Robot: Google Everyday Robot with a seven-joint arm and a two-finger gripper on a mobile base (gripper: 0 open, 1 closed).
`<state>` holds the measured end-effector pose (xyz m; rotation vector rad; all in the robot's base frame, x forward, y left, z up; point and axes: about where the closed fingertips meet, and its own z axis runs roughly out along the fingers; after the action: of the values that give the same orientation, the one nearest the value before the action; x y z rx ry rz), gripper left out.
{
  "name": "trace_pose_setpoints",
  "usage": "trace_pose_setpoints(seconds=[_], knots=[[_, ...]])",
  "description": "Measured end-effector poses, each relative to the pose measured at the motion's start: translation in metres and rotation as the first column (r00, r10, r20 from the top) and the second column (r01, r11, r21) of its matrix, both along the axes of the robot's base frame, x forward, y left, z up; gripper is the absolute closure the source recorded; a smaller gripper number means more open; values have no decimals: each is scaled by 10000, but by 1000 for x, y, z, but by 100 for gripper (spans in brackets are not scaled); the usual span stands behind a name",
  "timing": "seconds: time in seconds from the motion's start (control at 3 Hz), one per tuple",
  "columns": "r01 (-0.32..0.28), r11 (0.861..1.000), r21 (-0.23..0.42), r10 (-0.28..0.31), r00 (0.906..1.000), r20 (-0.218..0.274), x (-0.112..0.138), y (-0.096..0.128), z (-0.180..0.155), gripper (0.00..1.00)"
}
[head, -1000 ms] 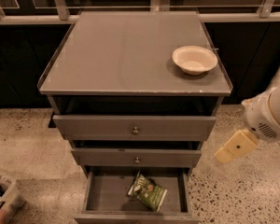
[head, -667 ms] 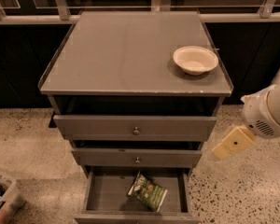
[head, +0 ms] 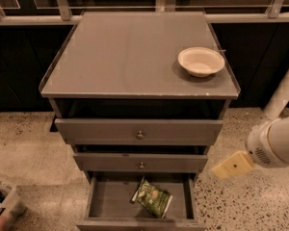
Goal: Pick green jalapeno chip bag from bottom drawer and place on counter
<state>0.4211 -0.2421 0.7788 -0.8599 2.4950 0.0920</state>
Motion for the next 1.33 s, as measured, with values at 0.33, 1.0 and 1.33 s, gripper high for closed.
trace_pose_setpoints(seconds=[0.33, 1.0, 1.33], knots=[[716, 9954, 631, -724, 9973, 97, -3, 7, -50, 0], [445, 9840, 1725, -450, 9990, -6, -3, 20, -92, 0], [960, 9836, 1524, -992, 9950, 134, -6, 15, -92, 0]])
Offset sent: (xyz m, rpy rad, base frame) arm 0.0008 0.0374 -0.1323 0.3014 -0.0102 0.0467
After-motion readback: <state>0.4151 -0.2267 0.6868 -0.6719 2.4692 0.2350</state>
